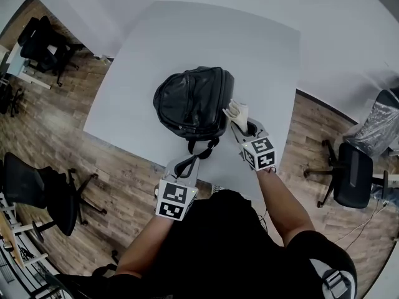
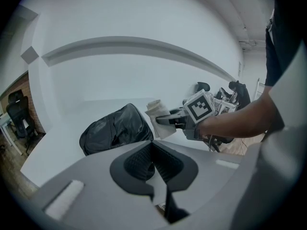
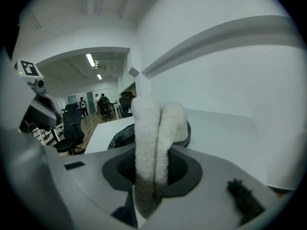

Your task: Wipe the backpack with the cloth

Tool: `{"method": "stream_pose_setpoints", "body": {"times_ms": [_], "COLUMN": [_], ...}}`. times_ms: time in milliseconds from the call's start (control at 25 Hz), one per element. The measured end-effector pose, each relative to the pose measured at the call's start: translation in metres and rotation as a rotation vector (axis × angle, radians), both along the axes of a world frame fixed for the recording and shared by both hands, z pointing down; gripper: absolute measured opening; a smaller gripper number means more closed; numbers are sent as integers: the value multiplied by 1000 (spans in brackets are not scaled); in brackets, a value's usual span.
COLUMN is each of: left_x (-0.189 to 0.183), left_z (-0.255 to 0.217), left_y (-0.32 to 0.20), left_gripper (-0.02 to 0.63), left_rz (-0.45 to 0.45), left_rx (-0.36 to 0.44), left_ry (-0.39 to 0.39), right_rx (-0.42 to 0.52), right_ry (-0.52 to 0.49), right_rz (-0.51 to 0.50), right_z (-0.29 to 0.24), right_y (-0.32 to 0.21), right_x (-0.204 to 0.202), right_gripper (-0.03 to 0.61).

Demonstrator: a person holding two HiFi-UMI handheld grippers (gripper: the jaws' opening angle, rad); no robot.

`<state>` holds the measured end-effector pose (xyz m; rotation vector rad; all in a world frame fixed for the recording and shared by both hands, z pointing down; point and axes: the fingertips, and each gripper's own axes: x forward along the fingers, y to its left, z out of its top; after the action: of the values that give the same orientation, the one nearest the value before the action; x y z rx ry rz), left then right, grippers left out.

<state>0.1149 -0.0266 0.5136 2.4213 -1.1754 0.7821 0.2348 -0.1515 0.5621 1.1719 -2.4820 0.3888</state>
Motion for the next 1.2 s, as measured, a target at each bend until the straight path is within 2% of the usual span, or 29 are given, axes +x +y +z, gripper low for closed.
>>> {"method": "stream_pose_setpoints", "body": {"times_ms": [520,880,1200], "left_x": [6,1,-3], "left_z": [-6,-6,-6], "left_y": [3,0,-1], "left_gripper": [6,6,6], "left_rz": [-4,-66,-103], "left_rx": [21,-6,-8], "left_ry": [1,58,72], "right_rx": [-23,-17,-17], "right_ry": [-25,-34,-74], "right_rz": [-65,-148,-188], "right_z": [-1,-10,-21], "right_y": [44,59,69], "right_x": [-22,-46,-59], "right_gripper": [94,94,94]}}
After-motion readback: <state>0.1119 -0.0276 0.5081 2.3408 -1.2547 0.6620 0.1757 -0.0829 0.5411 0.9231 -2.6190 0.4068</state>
